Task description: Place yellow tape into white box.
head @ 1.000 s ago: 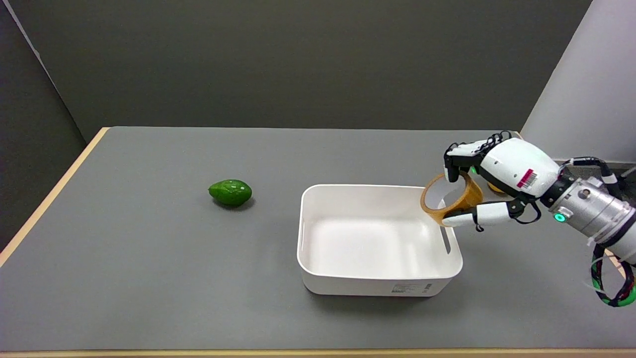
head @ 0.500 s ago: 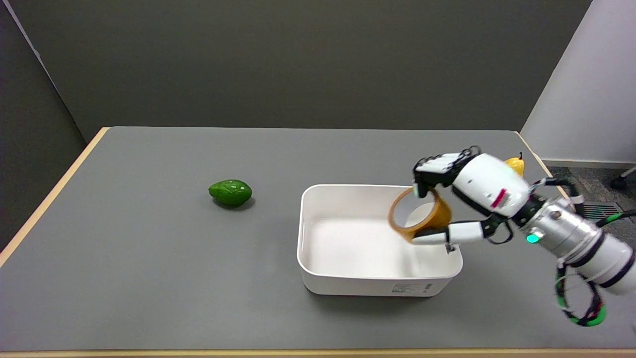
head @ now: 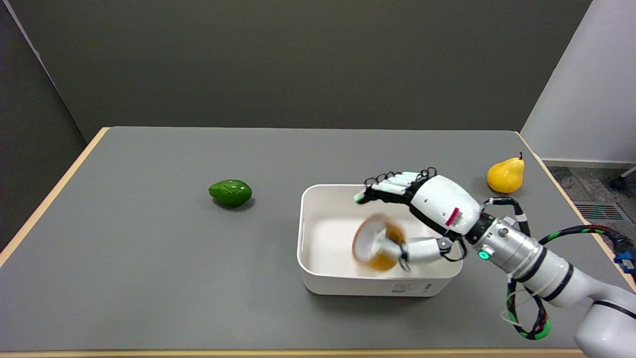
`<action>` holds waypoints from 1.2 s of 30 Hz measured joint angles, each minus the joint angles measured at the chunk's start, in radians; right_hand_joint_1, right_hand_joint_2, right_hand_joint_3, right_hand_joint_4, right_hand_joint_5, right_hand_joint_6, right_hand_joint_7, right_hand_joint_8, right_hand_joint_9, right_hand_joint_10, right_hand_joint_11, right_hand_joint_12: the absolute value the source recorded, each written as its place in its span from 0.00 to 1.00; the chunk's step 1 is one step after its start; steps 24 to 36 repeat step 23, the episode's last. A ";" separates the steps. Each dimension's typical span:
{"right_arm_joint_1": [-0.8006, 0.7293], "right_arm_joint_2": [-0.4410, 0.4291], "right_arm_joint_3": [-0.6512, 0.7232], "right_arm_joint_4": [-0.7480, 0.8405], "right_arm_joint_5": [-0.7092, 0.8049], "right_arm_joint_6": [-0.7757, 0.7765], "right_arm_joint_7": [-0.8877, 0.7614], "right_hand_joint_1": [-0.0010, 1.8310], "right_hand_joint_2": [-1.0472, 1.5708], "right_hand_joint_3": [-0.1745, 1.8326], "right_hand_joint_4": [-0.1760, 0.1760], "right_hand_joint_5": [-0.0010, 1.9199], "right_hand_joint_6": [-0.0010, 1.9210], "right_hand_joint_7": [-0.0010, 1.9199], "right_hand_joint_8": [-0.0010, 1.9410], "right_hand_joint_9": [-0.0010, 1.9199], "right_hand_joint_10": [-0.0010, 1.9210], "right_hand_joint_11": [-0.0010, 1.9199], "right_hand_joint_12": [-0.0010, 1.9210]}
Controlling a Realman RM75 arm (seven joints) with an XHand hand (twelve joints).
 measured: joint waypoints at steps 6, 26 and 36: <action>0.057 -0.017 -0.047 -0.001 0.041 -0.020 -0.005 0.13 0.59 0.51 0.83 0.01 0.12 0.00 0.00 0.00 0.28 0.02 0.64; 0.189 -0.075 -0.054 -0.098 0.342 0.149 -0.008 0.12 0.61 0.56 0.82 0.05 0.21 0.06 0.14 0.04 0.33 0.00 0.58; 0.189 -0.075 -0.054 -0.098 0.342 0.149 -0.008 0.12 0.61 0.56 0.82 0.05 0.21 0.06 0.14 0.04 0.33 0.00 0.58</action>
